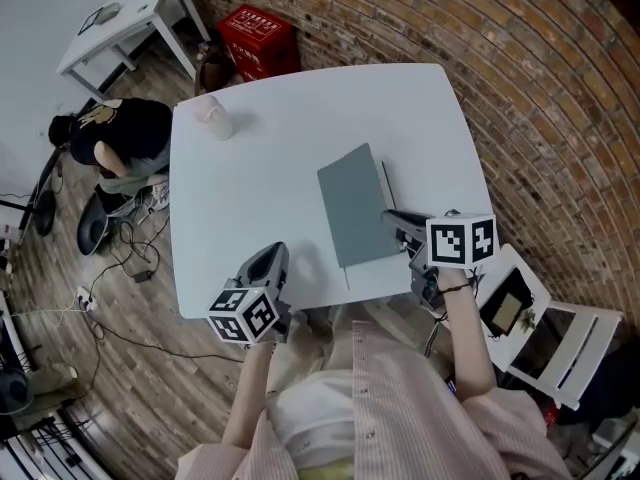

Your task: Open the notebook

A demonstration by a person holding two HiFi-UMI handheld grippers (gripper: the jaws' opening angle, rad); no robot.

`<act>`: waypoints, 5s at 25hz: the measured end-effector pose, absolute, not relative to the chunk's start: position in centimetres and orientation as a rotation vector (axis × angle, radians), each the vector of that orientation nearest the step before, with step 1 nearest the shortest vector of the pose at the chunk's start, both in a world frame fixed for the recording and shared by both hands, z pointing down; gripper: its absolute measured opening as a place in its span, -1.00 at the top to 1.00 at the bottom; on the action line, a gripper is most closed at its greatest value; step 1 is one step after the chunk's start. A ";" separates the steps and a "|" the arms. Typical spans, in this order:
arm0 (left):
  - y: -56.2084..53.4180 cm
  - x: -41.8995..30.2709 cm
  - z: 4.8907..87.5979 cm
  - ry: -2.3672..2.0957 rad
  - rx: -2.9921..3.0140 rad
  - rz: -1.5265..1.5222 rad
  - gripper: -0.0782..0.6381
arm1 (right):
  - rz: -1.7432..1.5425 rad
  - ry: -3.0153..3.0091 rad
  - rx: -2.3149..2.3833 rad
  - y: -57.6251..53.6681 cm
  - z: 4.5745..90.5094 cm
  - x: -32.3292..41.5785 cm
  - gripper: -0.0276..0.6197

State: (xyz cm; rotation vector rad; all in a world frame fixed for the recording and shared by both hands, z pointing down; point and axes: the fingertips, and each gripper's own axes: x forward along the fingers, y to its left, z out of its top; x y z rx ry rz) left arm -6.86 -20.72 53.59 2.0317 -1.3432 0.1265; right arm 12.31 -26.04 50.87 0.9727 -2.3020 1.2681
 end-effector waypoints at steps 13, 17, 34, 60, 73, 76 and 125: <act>-18.6 -14.1 53.3 -1.298 2.048 0.119 0.80 | 1.027 -2.262 1.114 -24.7 47.8 7.2 0.82; -18.4 -15.8 52.9 -1.305 2.057 0.103 0.80 | 0.972 -2.264 1.108 -24.2 47.2 5.0 0.82; -16.8 -19.2 52.4 -1.254 2.106 0.110 0.80 | 0.684 -2.159 1.141 -22.6 47.7 -1.7 0.82; -15.0 -24.7 53.0 -1.255 2.103 0.135 0.80 | 0.373 -1.996 1.198 -20.7 54.5 -10.1 0.81; -14.8 -25.2 53.7 -1.311 2.050 0.140 0.80 | 0.374 -1.991 1.171 -20.7 57.7 -11.6 0.82; -14.8 -25.4 53.8 -1.317 2.045 0.140 0.80 | 0.377 -1.985 1.162 -20.6 58.3 -11.9 0.82; -21.0 -24.0 43.7 -1.479 2.431 0.105 0.80 | 0.565 -2.739 1.328 -23.9 45.0 -8.2 0.90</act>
